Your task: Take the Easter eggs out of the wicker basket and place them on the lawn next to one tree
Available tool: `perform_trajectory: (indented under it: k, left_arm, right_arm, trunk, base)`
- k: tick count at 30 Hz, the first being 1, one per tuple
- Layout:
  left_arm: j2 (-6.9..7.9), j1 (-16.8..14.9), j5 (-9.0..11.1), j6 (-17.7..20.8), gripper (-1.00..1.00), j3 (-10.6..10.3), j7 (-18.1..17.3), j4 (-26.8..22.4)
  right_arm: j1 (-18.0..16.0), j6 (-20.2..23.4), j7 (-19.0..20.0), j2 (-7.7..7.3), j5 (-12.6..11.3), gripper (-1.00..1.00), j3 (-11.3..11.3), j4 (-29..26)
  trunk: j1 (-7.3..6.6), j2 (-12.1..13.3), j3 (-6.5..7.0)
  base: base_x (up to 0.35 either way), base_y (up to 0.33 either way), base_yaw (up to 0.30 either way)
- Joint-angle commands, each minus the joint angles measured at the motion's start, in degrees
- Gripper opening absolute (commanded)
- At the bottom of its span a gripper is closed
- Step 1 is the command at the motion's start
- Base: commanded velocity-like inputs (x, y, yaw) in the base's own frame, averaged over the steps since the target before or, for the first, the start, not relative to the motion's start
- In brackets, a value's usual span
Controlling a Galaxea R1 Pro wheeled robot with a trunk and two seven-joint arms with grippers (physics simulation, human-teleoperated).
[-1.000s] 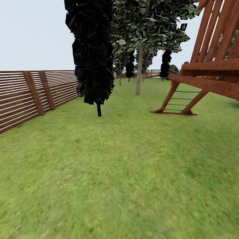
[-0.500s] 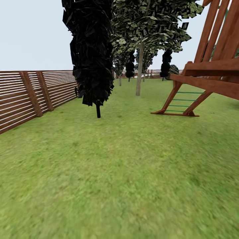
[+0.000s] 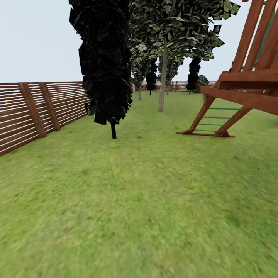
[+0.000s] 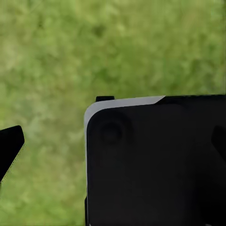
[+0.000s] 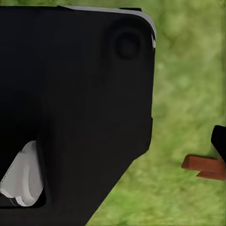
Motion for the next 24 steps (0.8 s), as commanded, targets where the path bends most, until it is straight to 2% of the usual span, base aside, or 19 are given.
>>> perform_trajectory:
  k: [1, 11, 24]
  left_arm:
    - [0.01, 0.0, 0.0, -0.2, 1.00, -0.1, 0.0, 0.0]
    - [0.01, 0.0, 0.0, -0.2, 1.00, -0.1, 0.0, 0.0]
    - [0.01, 0.0, 0.0, -0.2, 1.00, -0.1, 0.0, 0.0]
  right_arm:
    - [0.0, -0.1, 0.0, 0.03, 0.0, 1.00, 0.0, -0.1]
    - [0.0, -0.1, 0.0, -0.11, 0.1, 1.00, 0.0, -0.2]
    - [0.0, -0.1, 0.1, -0.39, 0.2, 1.00, -0.2, 0.4]
  trunk:
    - [0.04, 0.0, -0.06]
    - [0.04, 0.0, -0.06]
    - [0.04, 0.0, -0.06]
  base:
    - [0.330, 0.000, 0.000]
    - [0.330, 0.000, -0.108]
    - [0.330, 0.000, -0.015]
